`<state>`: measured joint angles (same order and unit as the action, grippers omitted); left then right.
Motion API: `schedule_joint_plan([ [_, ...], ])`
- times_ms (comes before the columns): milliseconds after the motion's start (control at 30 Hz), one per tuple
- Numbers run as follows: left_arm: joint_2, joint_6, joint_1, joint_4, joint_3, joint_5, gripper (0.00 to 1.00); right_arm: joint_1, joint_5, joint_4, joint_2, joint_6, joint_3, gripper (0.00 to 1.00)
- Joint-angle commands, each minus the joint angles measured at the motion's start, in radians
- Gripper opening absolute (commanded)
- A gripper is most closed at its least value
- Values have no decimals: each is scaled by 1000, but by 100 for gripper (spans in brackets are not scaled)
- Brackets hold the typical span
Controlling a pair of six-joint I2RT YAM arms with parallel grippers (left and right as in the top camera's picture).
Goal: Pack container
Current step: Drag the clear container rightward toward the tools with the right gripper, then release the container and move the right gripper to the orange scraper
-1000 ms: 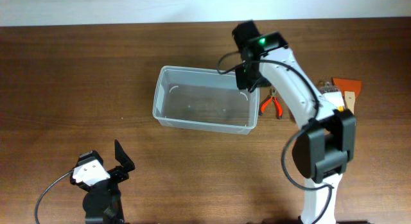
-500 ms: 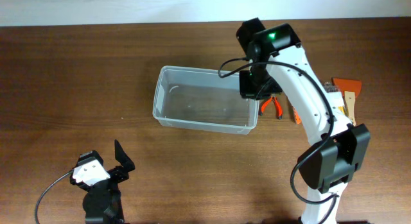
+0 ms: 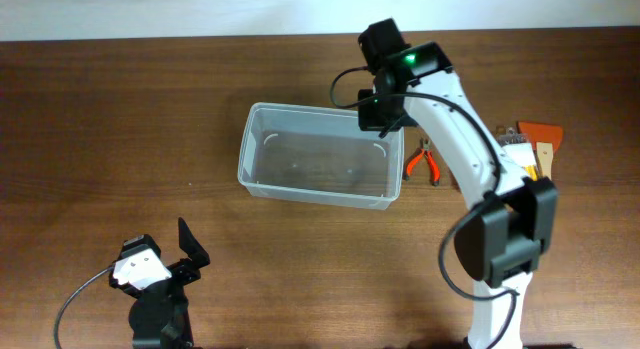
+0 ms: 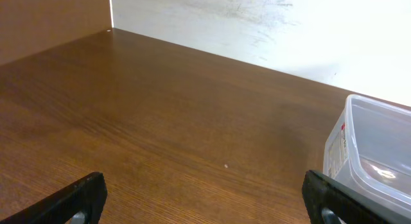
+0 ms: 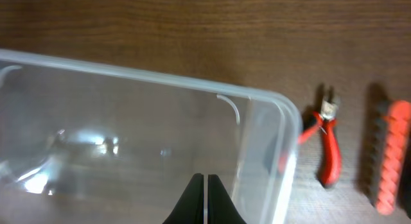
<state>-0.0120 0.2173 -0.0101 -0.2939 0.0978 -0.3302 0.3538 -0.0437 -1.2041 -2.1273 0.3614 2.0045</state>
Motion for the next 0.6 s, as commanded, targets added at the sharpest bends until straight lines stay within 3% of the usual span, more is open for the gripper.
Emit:
schedule_joint_plan([
  [0,7,-9,-4,2,-5,-7,99,-14,-21,39,-64,-6,-12,4],
  [400,7,-9,-4,2,-5,-7,99,-81,-20,136,-168,-15,-12,4],
  [567,7,-9,-4,2,-5,-7,99,-86,-15,135,-168,-122,-12,4],
])
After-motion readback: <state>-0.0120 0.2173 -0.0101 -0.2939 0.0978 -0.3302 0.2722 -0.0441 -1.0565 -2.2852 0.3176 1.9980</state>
